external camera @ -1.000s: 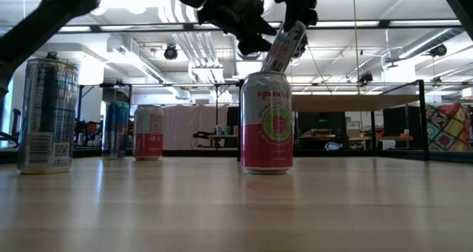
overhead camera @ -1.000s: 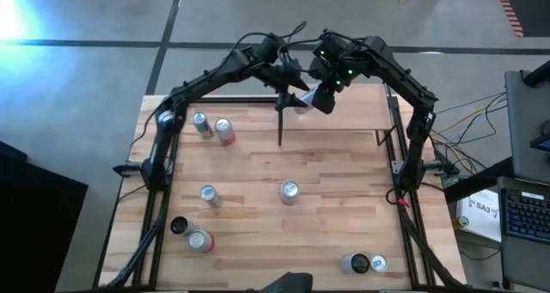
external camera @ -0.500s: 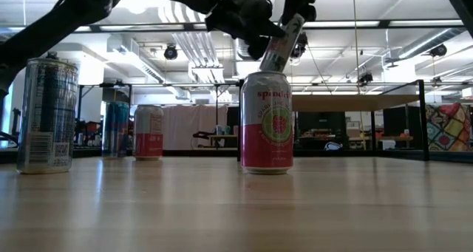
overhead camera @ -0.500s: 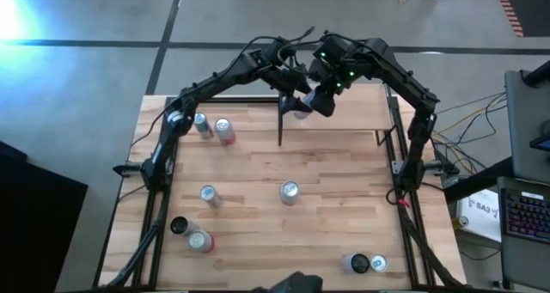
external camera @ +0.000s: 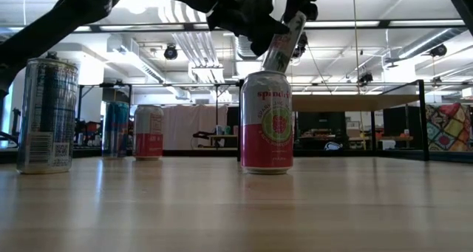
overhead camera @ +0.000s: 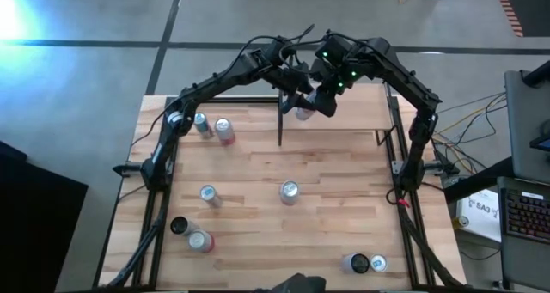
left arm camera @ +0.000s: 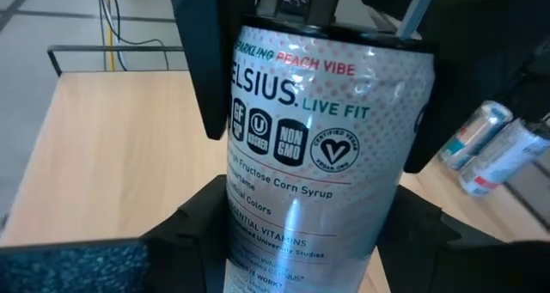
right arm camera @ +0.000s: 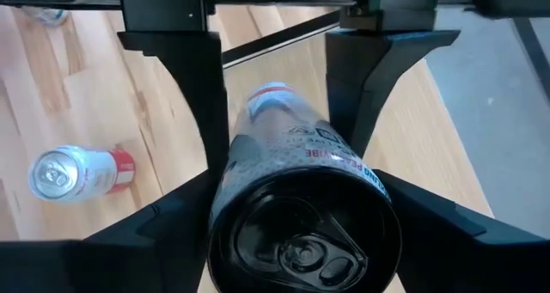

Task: Place canned beverage on shelf
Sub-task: Put the right white-pink soda can on the shelf

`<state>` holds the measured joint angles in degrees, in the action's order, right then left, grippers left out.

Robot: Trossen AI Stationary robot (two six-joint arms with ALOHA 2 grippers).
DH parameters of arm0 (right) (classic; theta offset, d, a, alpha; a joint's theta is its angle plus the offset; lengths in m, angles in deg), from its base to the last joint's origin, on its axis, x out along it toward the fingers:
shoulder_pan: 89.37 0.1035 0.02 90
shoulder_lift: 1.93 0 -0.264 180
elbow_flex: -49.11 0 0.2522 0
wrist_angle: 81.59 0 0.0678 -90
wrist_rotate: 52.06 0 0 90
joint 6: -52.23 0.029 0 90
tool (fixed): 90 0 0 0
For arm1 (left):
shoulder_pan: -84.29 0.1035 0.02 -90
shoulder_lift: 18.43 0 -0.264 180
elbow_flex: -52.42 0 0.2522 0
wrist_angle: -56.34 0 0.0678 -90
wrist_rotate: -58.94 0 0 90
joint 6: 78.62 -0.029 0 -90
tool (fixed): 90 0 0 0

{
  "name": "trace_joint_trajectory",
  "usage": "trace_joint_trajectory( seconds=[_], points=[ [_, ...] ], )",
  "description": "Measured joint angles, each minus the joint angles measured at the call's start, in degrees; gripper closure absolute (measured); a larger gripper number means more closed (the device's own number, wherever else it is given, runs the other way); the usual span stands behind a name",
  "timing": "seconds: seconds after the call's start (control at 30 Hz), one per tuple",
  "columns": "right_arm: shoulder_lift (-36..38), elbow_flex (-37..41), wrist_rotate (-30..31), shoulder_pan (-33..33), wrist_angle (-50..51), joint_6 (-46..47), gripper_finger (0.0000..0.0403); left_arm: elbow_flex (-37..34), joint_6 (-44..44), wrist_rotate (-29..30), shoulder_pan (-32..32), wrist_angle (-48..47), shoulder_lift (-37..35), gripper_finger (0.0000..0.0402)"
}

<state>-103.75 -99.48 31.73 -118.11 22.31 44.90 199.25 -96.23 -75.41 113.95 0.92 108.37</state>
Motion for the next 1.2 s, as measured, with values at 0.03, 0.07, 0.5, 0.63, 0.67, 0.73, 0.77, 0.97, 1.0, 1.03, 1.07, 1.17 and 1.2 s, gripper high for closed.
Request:
trace_joint_trajectory(
  seconds=[0.03, 0.07, 0.5, 0.63, 0.67, 0.73, 0.77, 0.97, 1.0, 1.03, 1.07, 1.17, 1.2],
  points=[
    [0.0, 0.0, 0.4, 0.0, -0.4, 0.2, 0.0116, -0.1, 0.6, -0.3, 0.1, 0.1, 0.0, 0.0219],
    [0.1, 0.0, 1.3, 0.0, -0.8, 0.7, 0.0111, -0.1, 0.9, -0.8, 0.2, 0.1, 0.0, 0.0219],
    [11.0, 0.0, 15.9, -0.3, -6.7, 14.3, 0.0069, -0.3, 2.7, -4.2, 3.1, 1.3, -0.1, 0.0214],
    [14.1, -0.1, 16.3, -0.1, -6.9, 17.8, 0.0072, -1.2, 2.8, -7.3, 3.9, 3.6, -0.3, 0.0214],
    [14.6, 0.0, 16.3, -0.1, -6.9, 18.5, 0.0072, -1.7, 3.4, -7.5, 4.0, 4.1, -0.3, 0.0214],
    [15.3, 0.1, 16.7, -0.1, -6.7, 19.9, 0.0072, -3.0, 5.1, -8.9, 4.3, 5.9, -0.2, 0.0214],
    [15.5, 0.1, 17.0, -0.1, -6.4, 20.3, 0.0072, -3.6, 5.9, -9.6, 4.5, 6.7, -0.2, 0.0214],
    [15.8, 1.4, 17.0, 0.5, -6.0, 21.6, 0.0072, -8.5, 6.5, -11.4, 6.1, 7.1, -6.1, 0.0214],
    [15.6, 2.0, 17.0, 0.7, -6.0, 21.5, 0.0072, -10.1, 6.3, -11.6, 6.5, 7.4, -8.1, 0.0213],
    [15.5, 2.5, 16.9, 0.7, -6.1, 21.4, 0.0073, -12.2, 6.1, -11.7, 7.0, 8.4, -10.5, 0.0213],
    [15.4, 3.2, 16.9, 0.8, -6.5, 21.2, 0.0073, -14.5, 6.1, -11.7, 7.5, 9.2, -12.8, 0.0213],
    [15.6, 6.2, 16.8, 0.8, -9.8, 20.4, 0.0073, -24.4, 6.9, -10.5, 8.8, 14.5, -20.6, 0.0213],
    [15.8, 7.3, 16.8, 0.8, -11.4, 19.9, 0.0074, -28.4, 7.9, -9.8, 9.1, 17.9, -23.1, 0.0213]
  ],
)
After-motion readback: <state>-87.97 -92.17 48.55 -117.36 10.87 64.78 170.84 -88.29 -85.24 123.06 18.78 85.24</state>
